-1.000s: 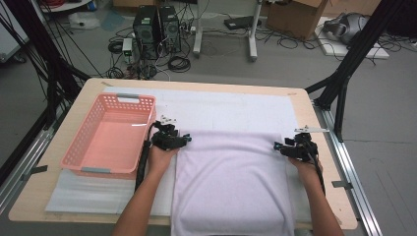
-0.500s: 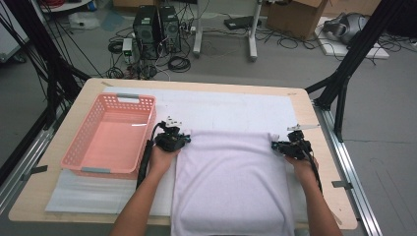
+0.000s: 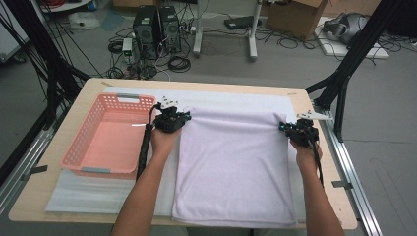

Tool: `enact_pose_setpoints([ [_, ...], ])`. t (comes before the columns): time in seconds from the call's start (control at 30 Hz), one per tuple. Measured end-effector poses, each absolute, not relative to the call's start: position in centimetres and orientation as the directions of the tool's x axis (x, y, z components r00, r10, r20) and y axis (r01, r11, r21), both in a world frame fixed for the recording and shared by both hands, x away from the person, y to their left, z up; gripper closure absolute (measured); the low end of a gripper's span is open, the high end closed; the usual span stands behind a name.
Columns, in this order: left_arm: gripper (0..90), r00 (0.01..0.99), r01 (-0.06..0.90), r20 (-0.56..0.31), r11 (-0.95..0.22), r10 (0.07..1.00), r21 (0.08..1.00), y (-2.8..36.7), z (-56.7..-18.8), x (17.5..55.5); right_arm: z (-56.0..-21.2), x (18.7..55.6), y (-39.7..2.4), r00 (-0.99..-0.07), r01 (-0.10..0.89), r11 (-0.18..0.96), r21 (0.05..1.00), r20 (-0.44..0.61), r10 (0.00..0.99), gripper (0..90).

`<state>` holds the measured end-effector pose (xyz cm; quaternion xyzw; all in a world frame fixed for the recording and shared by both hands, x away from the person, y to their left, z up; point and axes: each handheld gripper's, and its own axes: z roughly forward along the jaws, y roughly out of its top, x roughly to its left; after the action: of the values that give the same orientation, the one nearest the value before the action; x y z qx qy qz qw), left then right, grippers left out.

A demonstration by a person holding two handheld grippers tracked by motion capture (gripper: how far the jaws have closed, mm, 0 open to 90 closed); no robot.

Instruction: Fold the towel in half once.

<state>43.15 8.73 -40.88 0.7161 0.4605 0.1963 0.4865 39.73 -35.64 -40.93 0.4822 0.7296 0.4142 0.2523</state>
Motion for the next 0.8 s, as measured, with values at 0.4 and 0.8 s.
enact_pose_setpoints([
  [0.4,63.2,0.487,0.498,-0.226,-0.055,0.844,0.866,8.7,-41.6,44.1,-41.4,41.6,-34.7,-0.334,0.505,0.123,0.854,0.062,0.940,70.9],
  [0.8,60.1,0.553,0.477,-0.228,-0.080,0.802,0.875,8.7,-42.3,39.1,-39.7,38.2,-35.0,-0.385,0.533,0.127,0.836,0.106,0.917,57.3],
])
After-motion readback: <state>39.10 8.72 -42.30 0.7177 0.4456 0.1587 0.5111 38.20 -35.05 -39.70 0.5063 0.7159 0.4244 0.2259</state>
